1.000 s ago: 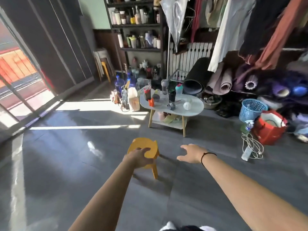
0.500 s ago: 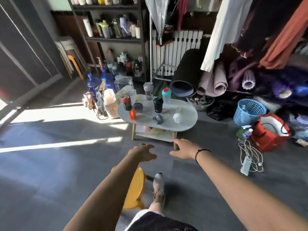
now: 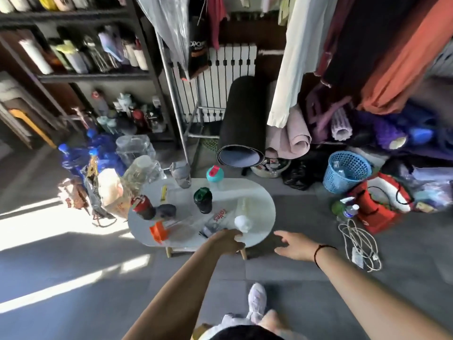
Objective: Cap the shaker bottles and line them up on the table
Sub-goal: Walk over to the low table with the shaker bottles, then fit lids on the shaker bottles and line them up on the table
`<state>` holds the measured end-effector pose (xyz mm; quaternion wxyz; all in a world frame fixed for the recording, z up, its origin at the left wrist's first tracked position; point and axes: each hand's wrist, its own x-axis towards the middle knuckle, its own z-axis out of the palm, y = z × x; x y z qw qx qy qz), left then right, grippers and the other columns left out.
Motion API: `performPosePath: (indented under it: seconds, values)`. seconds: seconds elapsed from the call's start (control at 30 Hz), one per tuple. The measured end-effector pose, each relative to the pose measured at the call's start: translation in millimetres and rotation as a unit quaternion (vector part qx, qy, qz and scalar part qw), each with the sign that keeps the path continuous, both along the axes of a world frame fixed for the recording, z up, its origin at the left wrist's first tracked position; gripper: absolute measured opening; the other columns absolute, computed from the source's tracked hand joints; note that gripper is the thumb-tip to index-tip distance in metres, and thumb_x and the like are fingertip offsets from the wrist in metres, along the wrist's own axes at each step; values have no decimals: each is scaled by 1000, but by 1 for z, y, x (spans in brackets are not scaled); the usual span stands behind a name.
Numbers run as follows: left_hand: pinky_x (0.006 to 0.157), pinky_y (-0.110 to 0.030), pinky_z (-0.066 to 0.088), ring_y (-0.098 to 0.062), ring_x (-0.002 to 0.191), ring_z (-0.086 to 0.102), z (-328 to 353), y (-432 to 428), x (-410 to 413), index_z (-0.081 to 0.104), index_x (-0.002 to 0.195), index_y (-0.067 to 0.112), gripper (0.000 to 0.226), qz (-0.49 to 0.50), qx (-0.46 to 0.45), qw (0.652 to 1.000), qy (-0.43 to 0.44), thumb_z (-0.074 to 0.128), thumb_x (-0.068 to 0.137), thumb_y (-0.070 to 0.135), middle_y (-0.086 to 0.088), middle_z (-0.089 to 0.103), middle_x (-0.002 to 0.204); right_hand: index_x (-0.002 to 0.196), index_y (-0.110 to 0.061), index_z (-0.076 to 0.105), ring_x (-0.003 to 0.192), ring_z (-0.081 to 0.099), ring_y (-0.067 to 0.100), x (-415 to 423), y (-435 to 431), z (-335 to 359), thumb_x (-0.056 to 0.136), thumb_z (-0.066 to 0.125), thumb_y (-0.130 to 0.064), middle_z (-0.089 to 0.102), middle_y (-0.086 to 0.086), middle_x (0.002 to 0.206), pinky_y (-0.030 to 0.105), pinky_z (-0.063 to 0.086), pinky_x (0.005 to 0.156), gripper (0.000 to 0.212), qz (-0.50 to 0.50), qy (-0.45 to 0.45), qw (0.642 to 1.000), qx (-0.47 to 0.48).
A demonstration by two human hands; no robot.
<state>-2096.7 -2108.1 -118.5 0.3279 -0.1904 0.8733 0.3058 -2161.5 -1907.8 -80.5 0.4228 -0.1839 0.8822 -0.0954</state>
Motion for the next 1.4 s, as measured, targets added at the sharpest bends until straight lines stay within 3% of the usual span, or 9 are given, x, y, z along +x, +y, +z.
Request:
performPosePath:
  seconds: [0.1,0.43,0.77,0.93,1.07,1.13,1.23,1.33,1.4]
  values:
    - [111,-31,30,-28,137,38,-5,-14,-26,42,144,28,54,-43,-31,999,0,56,93,39,-10,35,153,151,-19,26,135,44,22,-39,-17,-17,92,57,-33,43,7,149,27,38,104,68,10,-13,1000,6]
    - [84,-25,44,-24,113,59,-14,-83,-77,44,142,31,54,21,-38,999,-4,60,91,37,-9,56,133,140,-24,41,123,53,28,-125,-98,-61,79,59,-47,54,7,137,38,47,99,67,140,15,990,22]
    - [109,-37,38,-24,132,44,-36,-127,-78,40,144,33,54,-90,-63,994,-26,55,93,37,-5,45,148,147,-29,31,128,48,27,-133,-131,-92,85,56,-34,43,5,146,35,43,102,67,167,-19,986,21]
    - [114,-47,31,-25,142,31,-73,-177,-90,32,146,40,61,-148,-95,983,-50,53,89,40,-1,31,156,148,-28,25,132,42,29,-137,-168,-118,85,57,-28,37,4,149,41,42,103,70,207,53,976,32]
    - [116,-44,27,-26,143,27,-110,-212,-110,30,147,39,59,-183,-126,974,-31,50,91,37,1,27,157,146,-22,29,136,36,30,-139,-215,-151,87,58,-27,33,5,152,44,37,107,65,201,106,974,16]
    - [113,-39,32,-24,137,35,-134,-227,-108,38,144,32,53,-140,-171,975,-35,49,92,33,1,34,153,143,-20,32,136,35,29,-134,-233,-179,87,58,-23,34,6,151,43,35,107,62,192,112,974,37]
    - [111,-38,32,-26,139,33,-177,-248,-88,35,144,23,57,-61,-205,975,-64,50,90,33,-5,32,153,146,-14,27,141,26,32,-122,-251,-224,88,55,-12,27,10,154,46,30,110,65,176,120,974,84]
    - [120,-44,9,-31,150,4,-224,-269,-66,6,154,28,79,-86,-186,979,-17,48,91,48,-9,-5,163,153,-14,8,149,4,33,-118,-257,-270,88,53,-2,4,11,162,51,13,118,79,212,134,963,98]
    - [118,-41,-4,-36,147,16,-256,-279,-57,8,154,31,82,-132,-230,964,6,39,86,65,-11,1,161,154,-16,-3,147,-16,28,-114,-252,-302,87,59,-8,-9,9,162,52,-5,117,92,242,156,954,82]
